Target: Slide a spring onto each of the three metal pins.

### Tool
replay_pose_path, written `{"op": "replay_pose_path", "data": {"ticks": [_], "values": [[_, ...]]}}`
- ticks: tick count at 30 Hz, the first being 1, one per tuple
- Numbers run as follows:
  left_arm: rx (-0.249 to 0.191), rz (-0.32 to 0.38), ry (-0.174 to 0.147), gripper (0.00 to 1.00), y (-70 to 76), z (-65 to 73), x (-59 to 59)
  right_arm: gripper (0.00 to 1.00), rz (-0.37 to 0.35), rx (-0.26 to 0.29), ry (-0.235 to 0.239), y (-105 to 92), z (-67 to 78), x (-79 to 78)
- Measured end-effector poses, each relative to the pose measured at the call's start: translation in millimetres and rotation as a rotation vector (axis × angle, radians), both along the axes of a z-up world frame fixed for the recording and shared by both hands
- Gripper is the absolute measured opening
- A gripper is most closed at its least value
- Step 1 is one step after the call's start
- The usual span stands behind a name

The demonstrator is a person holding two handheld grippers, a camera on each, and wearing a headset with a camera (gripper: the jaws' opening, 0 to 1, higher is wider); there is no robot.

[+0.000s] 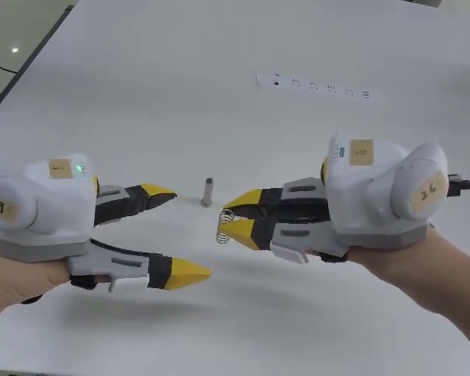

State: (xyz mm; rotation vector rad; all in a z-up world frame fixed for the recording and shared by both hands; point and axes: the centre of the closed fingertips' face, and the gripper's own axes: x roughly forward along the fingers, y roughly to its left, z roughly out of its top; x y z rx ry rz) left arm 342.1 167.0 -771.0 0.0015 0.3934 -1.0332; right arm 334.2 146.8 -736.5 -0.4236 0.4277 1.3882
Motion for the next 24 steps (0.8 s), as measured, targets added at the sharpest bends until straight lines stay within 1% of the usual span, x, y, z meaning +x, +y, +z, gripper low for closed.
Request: {"op": "replay_pose_path", "data": {"ticks": [9, 14, 15, 19, 24], "values": [[-0.005, 0.043, 0.003, 0.88, 12.1, -1.3, -1.0, 0.08, -0.011, -0.007, 0.001, 0.1, -4.1, 6.1], [-0.021, 0.069, 0.001, 0.96, 17.0, -0.5, -0.3, 0.08, -0.02, -0.006, -0.003, 1.8, -5.1, 11.3], [-0.032, 0.076, 0.002, 0.98, 18.0, 0.5, -0.3, 0.08, -0.023, -0.006, -0.003, 2.5, -5.4, 13.0], [-0.034, 0.088, -0.001, 0.98, 21.3, 0.4, -0.7, 0.08, -0.03, -0.006, -0.006, 4.8, -6.0, 18.9], [-0.037, 0.099, 0.002, 0.98, 25.1, -1.0, -1.6, 0.08, -0.053, -0.006, -0.02, 8.2, -5.6, 32.4]]}}
